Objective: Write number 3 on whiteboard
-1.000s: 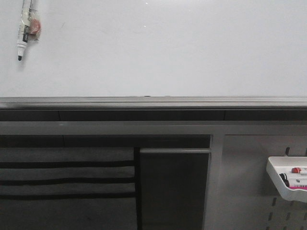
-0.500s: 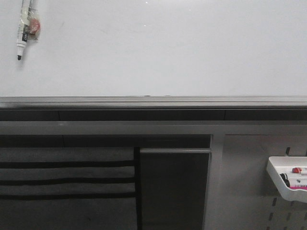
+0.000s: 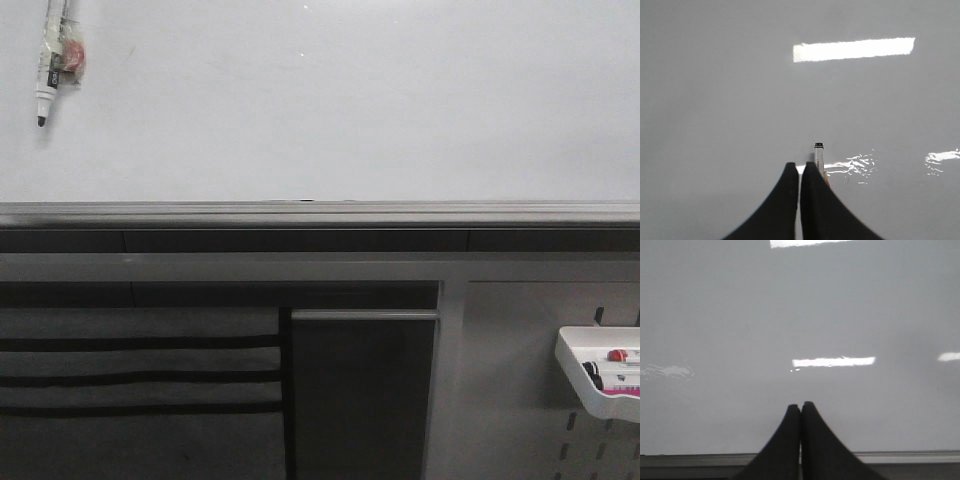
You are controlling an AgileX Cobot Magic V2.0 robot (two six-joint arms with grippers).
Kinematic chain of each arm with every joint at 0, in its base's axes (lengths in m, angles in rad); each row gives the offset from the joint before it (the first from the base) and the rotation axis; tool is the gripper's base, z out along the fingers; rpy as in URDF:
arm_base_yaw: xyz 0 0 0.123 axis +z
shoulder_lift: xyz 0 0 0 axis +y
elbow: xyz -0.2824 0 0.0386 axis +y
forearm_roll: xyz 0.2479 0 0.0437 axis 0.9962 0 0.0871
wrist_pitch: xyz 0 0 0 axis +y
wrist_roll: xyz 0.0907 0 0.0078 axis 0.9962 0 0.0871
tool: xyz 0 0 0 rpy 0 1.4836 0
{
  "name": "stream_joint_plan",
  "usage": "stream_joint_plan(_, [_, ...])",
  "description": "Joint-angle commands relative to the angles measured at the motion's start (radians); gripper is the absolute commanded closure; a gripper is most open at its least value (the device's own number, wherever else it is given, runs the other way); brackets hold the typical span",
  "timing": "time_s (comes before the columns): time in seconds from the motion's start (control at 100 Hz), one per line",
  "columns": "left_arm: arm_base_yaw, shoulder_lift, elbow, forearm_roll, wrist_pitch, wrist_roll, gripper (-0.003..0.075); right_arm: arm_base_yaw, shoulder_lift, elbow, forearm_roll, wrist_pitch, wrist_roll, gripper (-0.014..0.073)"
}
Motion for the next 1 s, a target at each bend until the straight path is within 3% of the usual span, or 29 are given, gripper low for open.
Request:
stream_joint_plan(0.0, [0.002,0.031,-0.030,-0.003,-0.054,-0.008,0.0738,-0.004,0.024,-0.036,-0.006,-0.070,-0.011,0.0668])
stream_joint_plan(0.56, [0.002,0.035,0.020,-0.003,-0.056,-0.008,0.0729,-0.004,0.026,-0.034,-0.006,-0.063,-0.006,0.0657])
stream_joint_plan(0.66, [0.002,0.037,0.023,-0.001,-0.060,-0.008,0.0596,-0.004,0.028,-0.034,-0.006,-0.067,0.013,0.0520])
stream_joint_plan(0.77, [0.002,0.037,0.039,0.006,-0.091,-0.008,0.0330,-0.004,0.028,-0.034,-0.006,-0.071,0.013,0.0278])
stream_joint_plan(0.83, [0.002,0.037,0.041,0.006,-0.097,-0.008,0.0227,-0.004,0.028,-0.034,-0.006,-0.068,0.013,0.0205])
stream_joint_plan(0.88, [0.002,0.037,0.041,0.006,-0.097,-0.008,0.0192,-0.004,0.028,-0.034,-0.006,-0.068,0.013,0.0180])
stream_joint_plan(0.99, [0.002,0.037,0.041,0.006,-0.097,-0.008,0.0202,-0.004,0.028,-0.034,-0.006,-0.068,0.013,0.0179])
